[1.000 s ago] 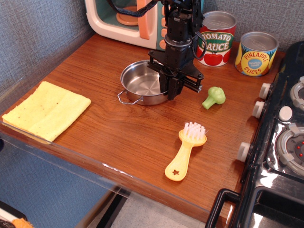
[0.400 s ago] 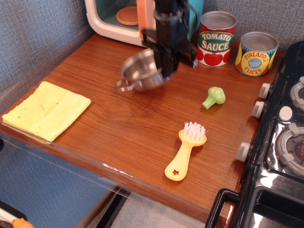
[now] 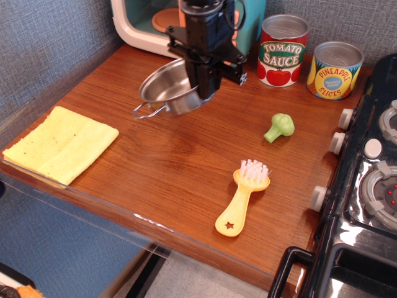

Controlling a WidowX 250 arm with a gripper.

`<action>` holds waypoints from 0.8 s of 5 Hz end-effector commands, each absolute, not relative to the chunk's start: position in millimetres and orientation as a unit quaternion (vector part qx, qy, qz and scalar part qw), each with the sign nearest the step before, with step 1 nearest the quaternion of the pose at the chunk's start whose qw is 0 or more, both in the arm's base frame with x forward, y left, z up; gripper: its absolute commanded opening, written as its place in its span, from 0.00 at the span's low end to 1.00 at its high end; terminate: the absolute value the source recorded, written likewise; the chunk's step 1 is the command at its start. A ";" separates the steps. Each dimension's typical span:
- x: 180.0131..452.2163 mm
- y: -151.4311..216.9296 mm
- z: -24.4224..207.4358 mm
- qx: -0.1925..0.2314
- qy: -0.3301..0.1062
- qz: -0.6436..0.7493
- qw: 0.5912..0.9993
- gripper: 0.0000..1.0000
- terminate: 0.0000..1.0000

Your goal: Move pot to space between brush and cloth.

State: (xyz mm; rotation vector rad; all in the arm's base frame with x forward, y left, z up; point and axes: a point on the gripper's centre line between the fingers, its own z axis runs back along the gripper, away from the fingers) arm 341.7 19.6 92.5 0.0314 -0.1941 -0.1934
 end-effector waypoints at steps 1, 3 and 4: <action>281.4 12.1 85.7 0.020 -0.072 -0.101 0.992 0.00 0.00; 261.9 12.9 58.6 0.020 -0.023 -0.101 0.994 0.00 0.00; 263.6 12.3 53.5 0.019 -0.016 -0.103 0.994 0.00 0.00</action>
